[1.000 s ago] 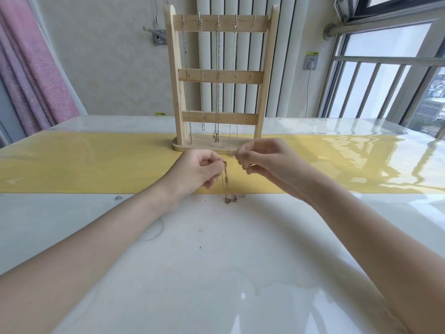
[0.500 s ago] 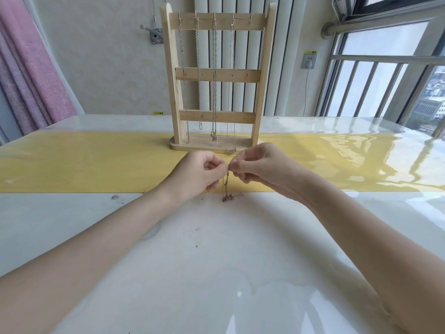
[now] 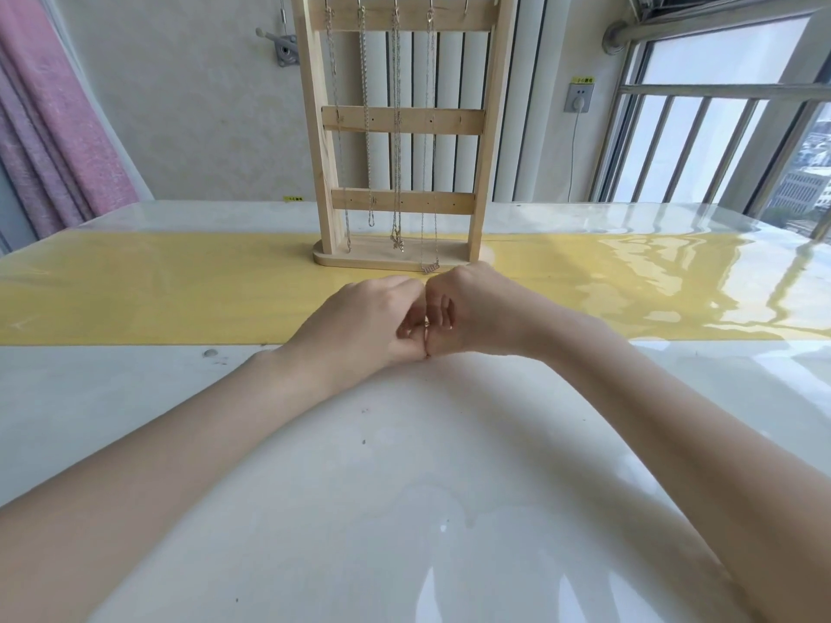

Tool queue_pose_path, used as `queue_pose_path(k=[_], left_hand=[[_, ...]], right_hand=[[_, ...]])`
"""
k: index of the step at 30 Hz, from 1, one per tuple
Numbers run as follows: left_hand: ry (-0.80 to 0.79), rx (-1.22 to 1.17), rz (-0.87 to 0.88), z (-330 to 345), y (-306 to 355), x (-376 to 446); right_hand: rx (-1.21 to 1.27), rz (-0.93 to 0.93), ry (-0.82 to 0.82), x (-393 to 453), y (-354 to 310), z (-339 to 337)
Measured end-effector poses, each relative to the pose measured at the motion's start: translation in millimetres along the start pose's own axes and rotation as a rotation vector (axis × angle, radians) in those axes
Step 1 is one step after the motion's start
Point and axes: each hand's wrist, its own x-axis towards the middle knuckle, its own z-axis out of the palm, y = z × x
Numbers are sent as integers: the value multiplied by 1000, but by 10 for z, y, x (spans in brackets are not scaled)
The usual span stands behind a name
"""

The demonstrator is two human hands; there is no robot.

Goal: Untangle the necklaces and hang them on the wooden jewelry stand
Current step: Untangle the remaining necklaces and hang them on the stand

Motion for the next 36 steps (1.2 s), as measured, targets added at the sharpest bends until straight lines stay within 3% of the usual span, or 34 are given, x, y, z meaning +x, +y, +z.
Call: queue_pose_path(k=[5, 13, 16, 18, 22, 27, 31, 36], left_hand=[[23, -597, -395, -46, -2, 67], [31, -996, -580, -141, 15, 102], [26, -1119, -643, -132, 30, 104], [50, -1065, -641, -114, 63, 107], [103, -673, -549, -35, 23, 96], [66, -514, -421, -57, 25, 92], [60, -622, -446, -68, 44, 107], [19, -818, -566, -127, 93, 94]], right_hand=[[570, 32, 227, 23, 79, 3], [961, 27, 177, 30, 137, -29], [989, 25, 178, 33, 152, -29], [923, 39, 177, 37, 147, -9], [753, 29, 215, 38, 87, 6], [966, 118, 282, 50, 51, 32], [1312, 179, 117, 35, 84, 53], [1254, 201, 114, 41, 112, 68]])
